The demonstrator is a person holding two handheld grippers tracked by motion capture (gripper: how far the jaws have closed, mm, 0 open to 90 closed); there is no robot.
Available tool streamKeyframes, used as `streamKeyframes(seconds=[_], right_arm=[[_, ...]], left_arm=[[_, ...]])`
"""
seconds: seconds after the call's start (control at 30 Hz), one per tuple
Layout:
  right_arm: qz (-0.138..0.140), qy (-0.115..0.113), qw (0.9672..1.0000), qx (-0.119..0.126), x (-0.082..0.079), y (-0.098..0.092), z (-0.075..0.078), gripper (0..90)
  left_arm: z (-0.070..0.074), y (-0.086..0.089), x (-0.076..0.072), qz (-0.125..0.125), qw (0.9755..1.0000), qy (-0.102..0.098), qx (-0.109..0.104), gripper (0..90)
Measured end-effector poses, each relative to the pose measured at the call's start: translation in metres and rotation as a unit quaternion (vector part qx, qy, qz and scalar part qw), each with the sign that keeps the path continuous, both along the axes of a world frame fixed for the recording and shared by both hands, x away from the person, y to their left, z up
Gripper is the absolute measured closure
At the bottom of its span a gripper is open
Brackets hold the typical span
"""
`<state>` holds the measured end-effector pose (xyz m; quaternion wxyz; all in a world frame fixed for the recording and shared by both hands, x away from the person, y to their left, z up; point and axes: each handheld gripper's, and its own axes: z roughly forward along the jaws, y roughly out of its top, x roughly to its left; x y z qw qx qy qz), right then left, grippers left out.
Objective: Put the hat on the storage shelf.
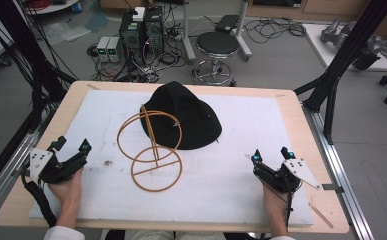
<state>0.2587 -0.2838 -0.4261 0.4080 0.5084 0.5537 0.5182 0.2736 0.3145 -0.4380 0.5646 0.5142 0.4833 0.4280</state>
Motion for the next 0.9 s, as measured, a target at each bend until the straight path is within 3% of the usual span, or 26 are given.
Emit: streamKeyframes(seconds=[0.33,0.4,0.6,0.9], right_arm=[[-0.003,-0.001,0.9999,0.014,0.002,-0.006,0.004,8.6],[0.012,0.002,0.9997,0.023,0.004,-0.008,0.008,8.6],[0.025,-0.027,0.9993,0.012,0.008,-0.011,0.025,8.6],[0.067,-0.006,0.9976,0.017,0.023,-0.016,0.038,8.6]], left_arm=[[0.000,-0.001,0.000,-0.005,1.0000,0.001,0.000,19.8],[0.000,-0.001,0.001,-0.007,1.0000,0.003,-0.001,20.1],[0.000,-0.004,0.000,-0.011,0.9999,0.001,0.004,20.1],[0.000,-0.005,0.001,-0.013,0.9999,0.003,0.006,20.1]])
